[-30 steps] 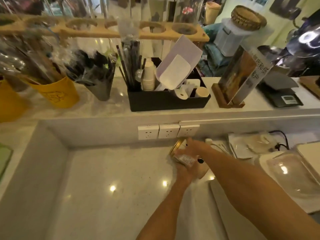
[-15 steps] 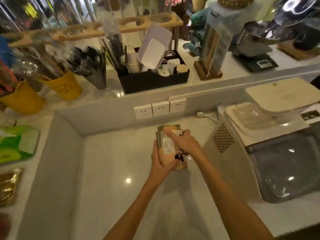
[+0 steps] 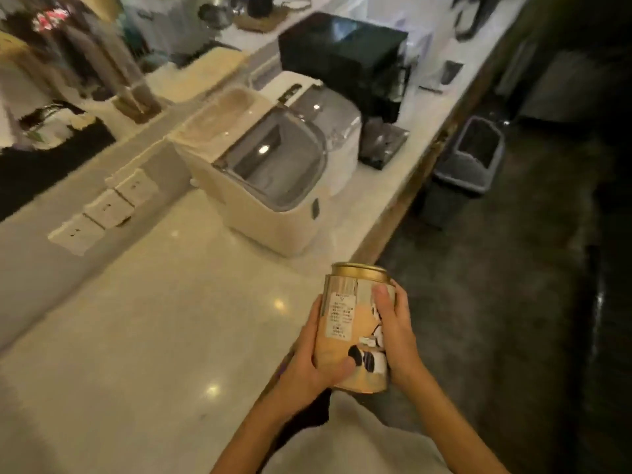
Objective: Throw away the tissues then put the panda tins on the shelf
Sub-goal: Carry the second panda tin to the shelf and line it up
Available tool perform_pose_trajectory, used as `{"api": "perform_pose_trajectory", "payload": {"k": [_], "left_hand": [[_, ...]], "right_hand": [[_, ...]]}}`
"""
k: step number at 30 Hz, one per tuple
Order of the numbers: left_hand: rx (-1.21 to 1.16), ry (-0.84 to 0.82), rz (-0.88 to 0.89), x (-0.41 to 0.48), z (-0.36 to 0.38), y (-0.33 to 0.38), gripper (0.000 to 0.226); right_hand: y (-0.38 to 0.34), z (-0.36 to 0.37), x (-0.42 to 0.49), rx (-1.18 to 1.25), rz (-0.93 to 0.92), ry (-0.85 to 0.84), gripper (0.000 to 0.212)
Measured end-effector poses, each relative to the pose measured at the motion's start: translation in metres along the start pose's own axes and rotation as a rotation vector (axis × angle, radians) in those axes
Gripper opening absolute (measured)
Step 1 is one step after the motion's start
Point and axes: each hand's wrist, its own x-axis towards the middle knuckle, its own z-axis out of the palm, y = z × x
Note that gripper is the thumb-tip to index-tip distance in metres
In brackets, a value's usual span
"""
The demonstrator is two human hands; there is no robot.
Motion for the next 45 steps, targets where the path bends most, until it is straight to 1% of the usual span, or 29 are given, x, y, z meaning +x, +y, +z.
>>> {"api": "perform_pose_trajectory", "payload": {"k": [1,3,6,9,10,12,15,18,19,21,23,26,27,29,31,33,35,36,39,42,45], "left_hand": [[0.03,-0.083,-0.001,0.005,0.021,0.0,0.1],[0.061,-0.262,-0.044,0.014,0.079,0.0,0.104],[0.105,-0.497,-0.064,0.02,0.165,-0.002,0.109],[0.114,-0.738,-0.055,0.019,0.245,0.002,0.105],[0.119,-0.825,-0.044,0.018,0.269,0.003,0.102],[0.138,-1.007,-0.037,0.014,0.315,0.006,0.098],[0.226,-1.216,-0.052,0.005,0.374,0.006,0.101],[0.294,-1.438,-0.1,-0.007,0.424,0.003,0.103],[0.305,-1.519,-0.123,-0.013,0.439,0.002,0.103],[0.27,-1.665,-0.182,-0.026,0.467,0.003,0.1],[0.24,-1.795,-0.207,-0.043,0.497,0.005,0.097],[0.229,-2.003,-0.142,-0.085,0.552,0.018,0.097],[0.209,-2.058,-0.093,-0.105,0.574,0.027,0.097],[0.133,-2.163,0.068,-0.154,0.626,0.053,0.097],[0.024,-2.252,0.247,-0.213,0.677,0.09,0.1],[-0.106,-2.311,0.365,-0.273,0.723,0.132,0.103],[-0.216,-2.35,0.47,-0.33,0.761,0.173,0.103],[-0.26,-2.355,0.53,-0.357,0.777,0.189,0.102],[-0.337,-2.318,0.641,-0.423,0.82,0.226,0.1],[-0.418,-2.277,0.736,-0.472,0.859,0.249,0.103],[-0.44,-2.26,0.748,-0.508,0.904,0.263,0.104]], "right_hand": [[0.0,-0.026,-0.014,0.032,-0.029,0.069,0.063],[0.0,-0.093,-0.051,0.109,-0.092,0.25,0.061],[-0.006,-0.176,-0.105,0.191,-0.163,0.455,0.065],[-0.015,-0.241,-0.159,0.222,-0.234,0.679,0.078],[-0.018,-0.259,-0.177,0.232,-0.261,0.751,0.079],[-0.017,-0.29,-0.212,0.275,-0.305,0.886,0.075],[-0.007,-0.319,-0.261,0.355,-0.359,1.106,0.064],[0.007,-0.332,-0.307,0.427,-0.408,1.331,0.06],[0.012,-0.334,-0.322,0.463,-0.43,1.376,0.059],[0.02,-0.334,-0.352,0.547,-0.476,1.409,0.059],[0.024,-0.333,-0.381,0.569,-0.509,1.446,0.062],[0.011,-0.34,-0.432,0.572,-0.565,1.601,0.08],[0.002,-0.347,-0.454,0.545,-0.617,1.675,0.08],[-0.023,-0.366,-0.511,0.442,-0.755,1.828,0.072],[-0.061,-0.383,-0.581,0.302,-0.898,1.919,0.07],[-0.102,-0.392,-0.652,0.151,-1.009,1.965,0.071],[-0.139,-0.398,-0.717,0.004,-1.054,1.985,0.068],[-0.157,-0.4,-0.746,-0.065,-1.048,1.987,0.068],[-0.198,-0.401,-0.818,-0.255,-0.923,1.996,0.064],[-0.221,-0.408,-0.883,-0.469,-0.711,2.017,0.044],[-0.237,-0.42,-0.939,-0.518,-0.493,1.933,0.039]]}}
